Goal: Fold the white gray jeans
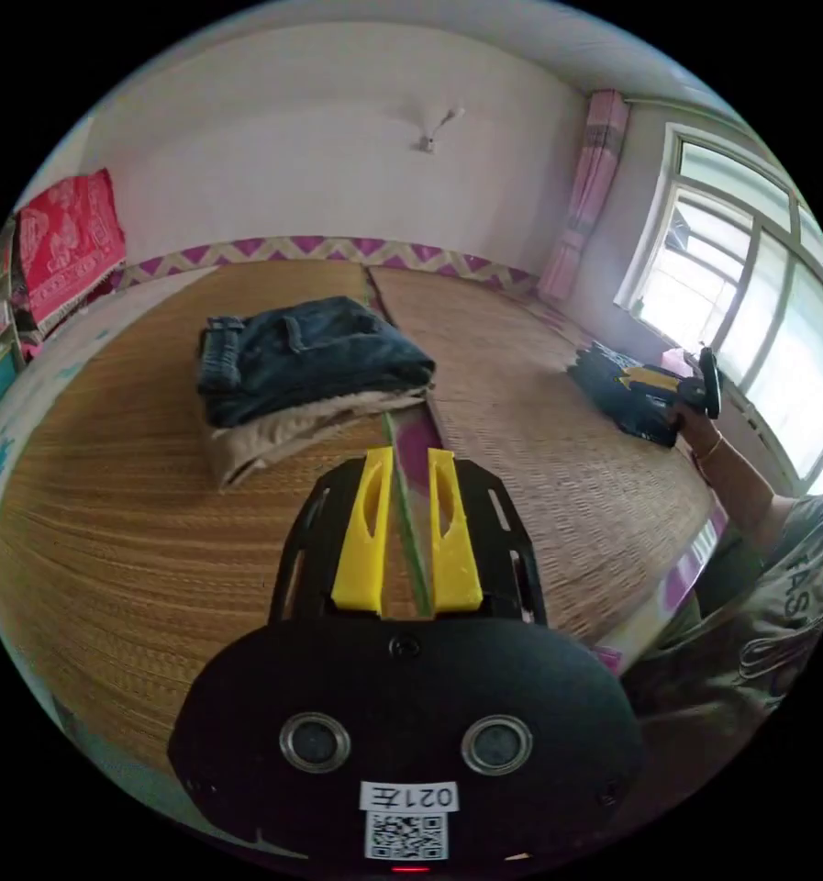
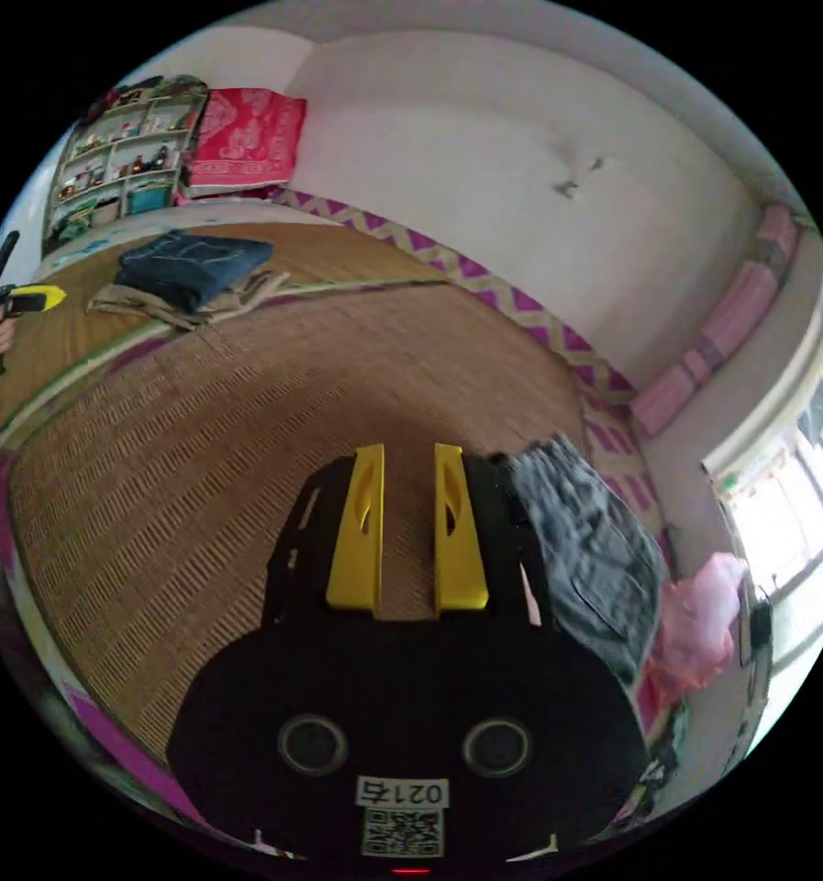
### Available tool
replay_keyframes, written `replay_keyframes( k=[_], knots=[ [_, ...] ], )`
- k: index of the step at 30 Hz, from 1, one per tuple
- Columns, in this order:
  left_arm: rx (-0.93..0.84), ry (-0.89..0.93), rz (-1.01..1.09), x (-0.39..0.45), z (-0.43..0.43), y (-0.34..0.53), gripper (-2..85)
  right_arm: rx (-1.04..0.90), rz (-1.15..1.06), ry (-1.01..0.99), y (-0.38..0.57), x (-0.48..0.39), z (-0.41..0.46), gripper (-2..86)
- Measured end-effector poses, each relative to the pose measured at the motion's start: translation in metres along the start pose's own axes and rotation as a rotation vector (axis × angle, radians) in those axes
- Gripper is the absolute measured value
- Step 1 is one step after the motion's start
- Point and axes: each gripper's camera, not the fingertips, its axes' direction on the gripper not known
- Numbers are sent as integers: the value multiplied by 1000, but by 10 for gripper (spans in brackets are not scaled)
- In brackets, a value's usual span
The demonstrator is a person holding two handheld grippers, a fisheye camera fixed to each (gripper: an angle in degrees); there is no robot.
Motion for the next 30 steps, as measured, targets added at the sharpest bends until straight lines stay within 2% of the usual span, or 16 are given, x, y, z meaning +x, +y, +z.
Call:
replay_keyframes(
  k=[2,4,8,15,19,23,27,30],
  knots=[
    [19,-3,-2,25,5,5,-2,-21,43,66,13,19,-7,106],
    [50,-41,28,60,13,11,-7,-84,-5,113,21,27,-1,142],
    [65,-21,102,105,25,16,-9,-100,-121,69,20,15,8,162],
    [-33,-88,136,168,45,18,-9,-191,-232,96,-10,-6,38,120],
    [-98,-22,122,186,54,22,-7,-180,-262,146,-17,-11,38,97],
    [-112,-35,154,203,58,26,-9,-175,-246,185,-18,-16,41,99],
    [-112,-42,178,223,62,30,-9,-247,-339,273,-20,-29,46,95],
    [-102,-43,191,237,62,34,-10,-246,-240,190,-26,-6,33,64]
  ],
)
